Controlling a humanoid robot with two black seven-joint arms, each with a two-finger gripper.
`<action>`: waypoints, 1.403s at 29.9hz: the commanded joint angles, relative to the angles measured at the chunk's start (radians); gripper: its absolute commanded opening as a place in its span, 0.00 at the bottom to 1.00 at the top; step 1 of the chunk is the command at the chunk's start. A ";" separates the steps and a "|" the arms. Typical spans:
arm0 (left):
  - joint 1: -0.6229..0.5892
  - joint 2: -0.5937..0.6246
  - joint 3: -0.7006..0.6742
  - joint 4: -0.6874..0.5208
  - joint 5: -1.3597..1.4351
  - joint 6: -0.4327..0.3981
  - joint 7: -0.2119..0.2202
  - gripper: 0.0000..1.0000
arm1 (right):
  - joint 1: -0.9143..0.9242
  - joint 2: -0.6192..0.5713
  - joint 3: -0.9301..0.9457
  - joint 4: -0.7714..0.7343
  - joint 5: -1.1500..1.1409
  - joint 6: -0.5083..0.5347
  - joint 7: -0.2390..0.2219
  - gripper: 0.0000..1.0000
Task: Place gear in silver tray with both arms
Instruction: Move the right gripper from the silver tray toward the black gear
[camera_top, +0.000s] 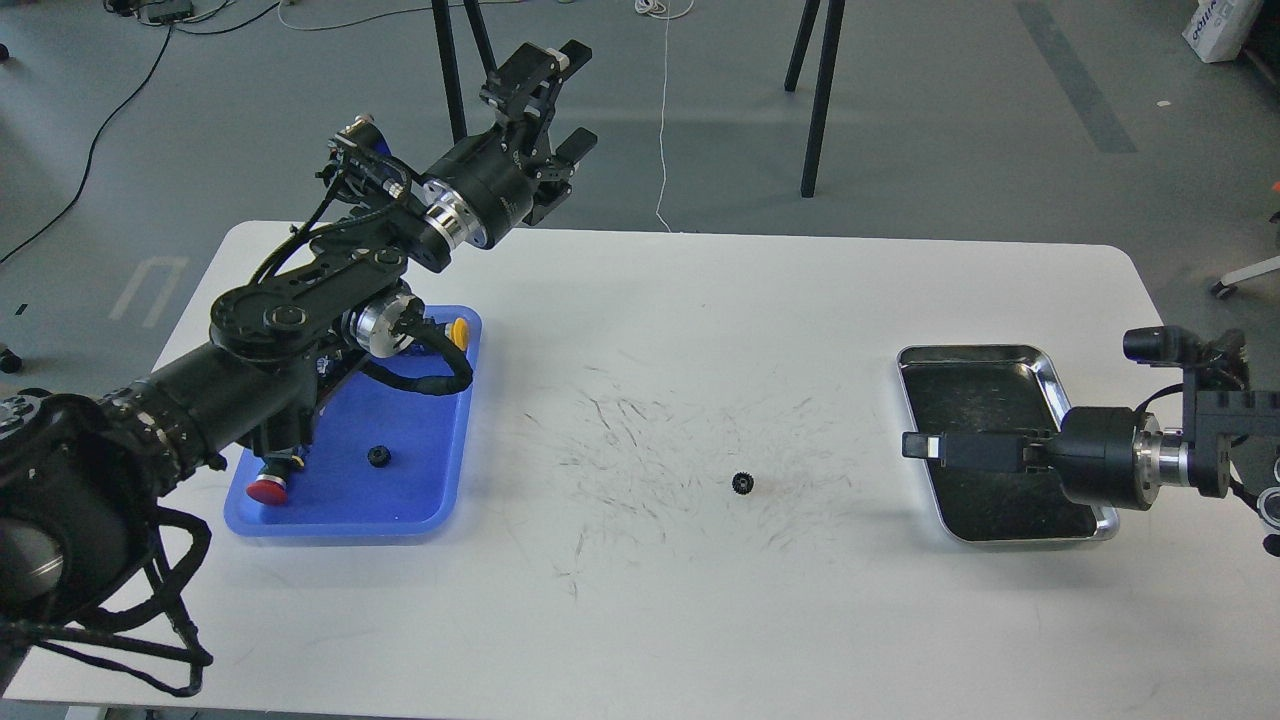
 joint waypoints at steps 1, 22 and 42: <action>0.007 -0.007 0.000 -0.001 0.002 0.016 0.000 1.00 | 0.002 0.012 -0.004 0.003 -0.067 -0.069 0.001 0.99; 0.041 -0.010 0.002 -0.001 0.012 0.037 0.000 1.00 | 0.002 0.184 -0.147 0.004 -0.356 -0.273 0.018 0.99; 0.036 -0.033 0.005 0.001 0.017 0.053 0.000 1.00 | 0.203 0.340 -0.339 -0.144 -0.423 -0.293 0.018 0.96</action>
